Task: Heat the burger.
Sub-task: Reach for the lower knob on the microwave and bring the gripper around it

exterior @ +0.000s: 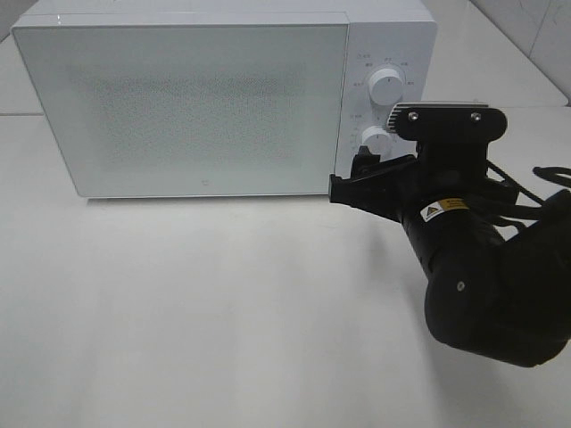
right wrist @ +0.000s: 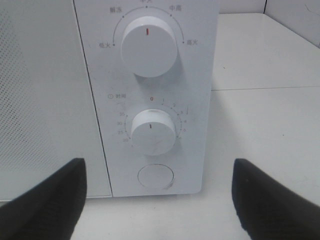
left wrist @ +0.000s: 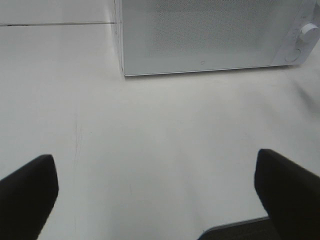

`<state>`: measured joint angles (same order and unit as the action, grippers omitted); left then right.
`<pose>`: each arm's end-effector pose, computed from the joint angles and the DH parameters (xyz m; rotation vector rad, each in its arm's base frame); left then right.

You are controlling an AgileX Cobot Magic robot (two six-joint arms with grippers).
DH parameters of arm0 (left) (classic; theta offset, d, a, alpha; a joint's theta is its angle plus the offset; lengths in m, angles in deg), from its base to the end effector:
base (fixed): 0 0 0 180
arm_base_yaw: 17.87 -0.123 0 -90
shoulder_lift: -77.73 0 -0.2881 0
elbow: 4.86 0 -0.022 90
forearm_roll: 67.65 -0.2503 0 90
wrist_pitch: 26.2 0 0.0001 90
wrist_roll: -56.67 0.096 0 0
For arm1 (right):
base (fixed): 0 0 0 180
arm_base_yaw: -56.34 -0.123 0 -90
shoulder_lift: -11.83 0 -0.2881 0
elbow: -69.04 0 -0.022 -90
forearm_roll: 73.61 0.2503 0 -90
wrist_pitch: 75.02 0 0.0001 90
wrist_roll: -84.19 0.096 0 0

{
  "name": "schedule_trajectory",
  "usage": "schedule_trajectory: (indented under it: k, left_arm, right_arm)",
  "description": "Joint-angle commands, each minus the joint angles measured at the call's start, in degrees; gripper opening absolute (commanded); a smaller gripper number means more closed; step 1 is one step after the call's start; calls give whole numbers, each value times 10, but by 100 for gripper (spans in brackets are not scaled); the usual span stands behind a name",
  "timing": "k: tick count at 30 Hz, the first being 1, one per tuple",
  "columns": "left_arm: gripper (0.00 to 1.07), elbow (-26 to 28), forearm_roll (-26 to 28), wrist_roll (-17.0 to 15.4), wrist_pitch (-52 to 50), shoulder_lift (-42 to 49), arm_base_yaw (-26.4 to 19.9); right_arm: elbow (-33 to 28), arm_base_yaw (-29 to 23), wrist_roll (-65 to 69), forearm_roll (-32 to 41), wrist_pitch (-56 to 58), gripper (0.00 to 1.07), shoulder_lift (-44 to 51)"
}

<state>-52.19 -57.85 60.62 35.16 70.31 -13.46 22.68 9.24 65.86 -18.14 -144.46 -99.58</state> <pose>-0.0096 -0.0137 0.2813 0.1591 2.0148 -0.2089 0.2449 0.1548 0.1558 0.0577 1.6947 -0.0515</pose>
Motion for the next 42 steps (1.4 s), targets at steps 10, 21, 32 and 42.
schedule_trajectory:
  k: [10, 21, 32, 42]
  left_arm:
    - [100, -2, 5, -2, -6, 9, -1]
    - [100, -2, 5, -2, -6, 9, -1]
    - [100, -2, 5, -2, -6, 9, -1]
    - [100, -2, 5, -2, -6, 9, -1]
  right_arm:
    - [44, 28, -4, -60, -45, 76, -46]
    - [89, 62, -2, -95, -38, 76, -95]
    - [124, 98, 1, -127, -15, 76, -115]
    - [140, 120, 34, -148, -2, 76, -141]
